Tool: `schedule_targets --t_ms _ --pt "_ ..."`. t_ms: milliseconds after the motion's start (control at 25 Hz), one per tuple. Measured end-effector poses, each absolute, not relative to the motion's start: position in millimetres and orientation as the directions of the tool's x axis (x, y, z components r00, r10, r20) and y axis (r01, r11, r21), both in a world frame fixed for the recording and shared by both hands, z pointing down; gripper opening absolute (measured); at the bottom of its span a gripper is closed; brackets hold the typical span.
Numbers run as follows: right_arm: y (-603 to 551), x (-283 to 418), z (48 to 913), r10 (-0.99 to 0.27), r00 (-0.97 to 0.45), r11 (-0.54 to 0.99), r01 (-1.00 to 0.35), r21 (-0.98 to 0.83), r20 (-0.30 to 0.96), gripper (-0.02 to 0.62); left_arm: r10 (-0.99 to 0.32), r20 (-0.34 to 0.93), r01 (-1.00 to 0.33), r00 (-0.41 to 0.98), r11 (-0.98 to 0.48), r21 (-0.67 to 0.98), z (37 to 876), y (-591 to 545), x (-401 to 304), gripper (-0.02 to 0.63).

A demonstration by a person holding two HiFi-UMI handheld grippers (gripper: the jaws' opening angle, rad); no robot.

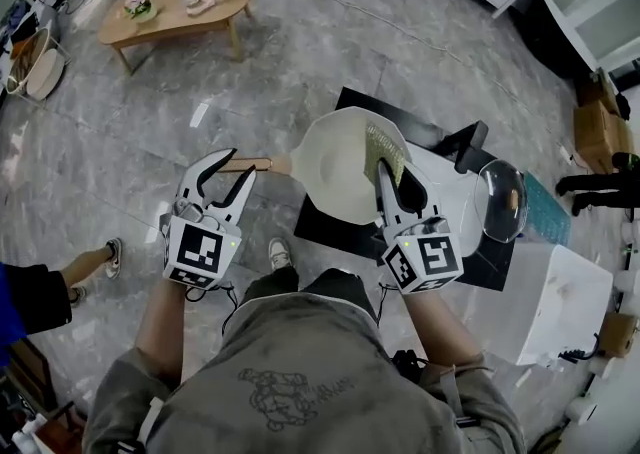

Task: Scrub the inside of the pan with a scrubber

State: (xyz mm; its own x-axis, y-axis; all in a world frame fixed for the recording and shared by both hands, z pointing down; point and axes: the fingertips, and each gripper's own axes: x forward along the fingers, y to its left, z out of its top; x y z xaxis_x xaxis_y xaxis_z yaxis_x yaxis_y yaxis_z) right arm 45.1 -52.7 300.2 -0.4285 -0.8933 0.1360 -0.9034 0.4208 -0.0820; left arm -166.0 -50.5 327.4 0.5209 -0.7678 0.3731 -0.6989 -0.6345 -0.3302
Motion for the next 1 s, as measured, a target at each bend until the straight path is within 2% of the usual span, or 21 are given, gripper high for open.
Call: schedule_targets --t_ms 240,400,600,800,1000 --pt "-67.4 55.6 319.7 -0.903 -0.389 0.383 -0.921 -0.065 0.182 0.072 -0.637 0.531 -0.540 0.559 -0.766 -0.350 368.5 -59.6 -150.9 0.232" --pt "-80.6 66.5 332.9 -0.902 -0.382 0.375 -0.924 -0.072 0.204 0.071 -0.539 0.646 -0.433 0.541 -0.837 -0.336 401.6 -61.6 -139.9 0.244" --pt "-95.7 76.9 354.1 -0.889 -0.395 0.385 -0.919 -0.087 0.233 0.071 -0.493 0.719 -0.382 0.489 -0.863 -0.332 428.7 -73.5 -136.3 0.244" --pt "-111.0 85.1 373.6 -0.878 -0.400 0.391 -0.916 -0.087 0.262 0.072 -0.391 0.816 -0.280 0.426 -0.915 -0.292 467.1 -76.2 -134.2 0.249" --pt "-127.8 95.3 391.0 -0.878 -0.384 0.381 -0.922 -0.069 0.285 0.072 -0.359 0.863 -0.224 0.354 -0.929 -0.294 497.7 -87.6 -134.6 0.249"
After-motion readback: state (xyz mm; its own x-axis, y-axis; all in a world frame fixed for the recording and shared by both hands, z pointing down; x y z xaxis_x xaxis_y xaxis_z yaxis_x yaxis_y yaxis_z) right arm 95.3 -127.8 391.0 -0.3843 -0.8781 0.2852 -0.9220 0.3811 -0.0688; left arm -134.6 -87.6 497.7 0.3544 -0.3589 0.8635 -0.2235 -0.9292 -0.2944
